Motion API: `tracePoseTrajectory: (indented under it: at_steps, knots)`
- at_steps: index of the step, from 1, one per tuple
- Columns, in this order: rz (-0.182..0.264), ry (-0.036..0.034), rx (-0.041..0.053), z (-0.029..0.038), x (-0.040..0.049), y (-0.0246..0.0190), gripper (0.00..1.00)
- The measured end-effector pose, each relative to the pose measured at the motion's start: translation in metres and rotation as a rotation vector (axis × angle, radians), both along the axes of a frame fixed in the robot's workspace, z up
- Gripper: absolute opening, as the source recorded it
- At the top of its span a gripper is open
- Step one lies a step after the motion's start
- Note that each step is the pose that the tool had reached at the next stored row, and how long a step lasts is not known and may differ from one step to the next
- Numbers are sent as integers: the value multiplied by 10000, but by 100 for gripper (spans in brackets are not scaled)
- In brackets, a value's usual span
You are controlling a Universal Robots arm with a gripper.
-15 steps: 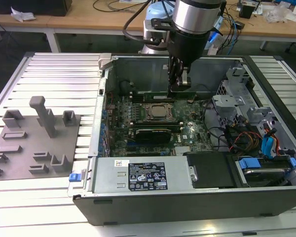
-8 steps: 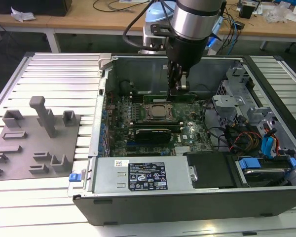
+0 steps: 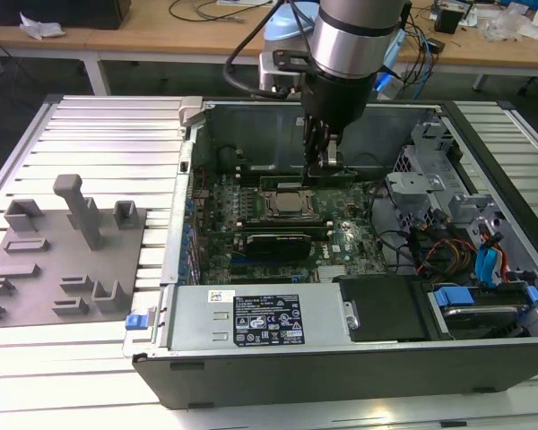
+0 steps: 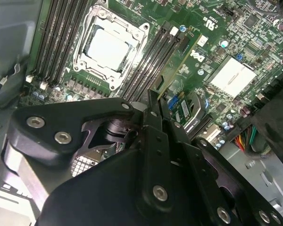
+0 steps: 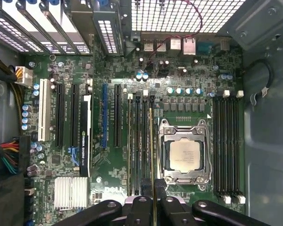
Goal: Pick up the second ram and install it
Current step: 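Insert the second ram into the second slot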
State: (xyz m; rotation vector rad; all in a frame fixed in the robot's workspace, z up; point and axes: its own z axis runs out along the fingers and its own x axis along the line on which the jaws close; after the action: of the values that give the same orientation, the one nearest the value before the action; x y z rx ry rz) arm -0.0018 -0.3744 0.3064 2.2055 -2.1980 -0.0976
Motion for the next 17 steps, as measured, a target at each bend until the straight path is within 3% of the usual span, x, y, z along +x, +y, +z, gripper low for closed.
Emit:
tracePoseTrajectory:
  at_steps: [17]
  knots:
    - [-1,0,0,-129,-6,18,13]
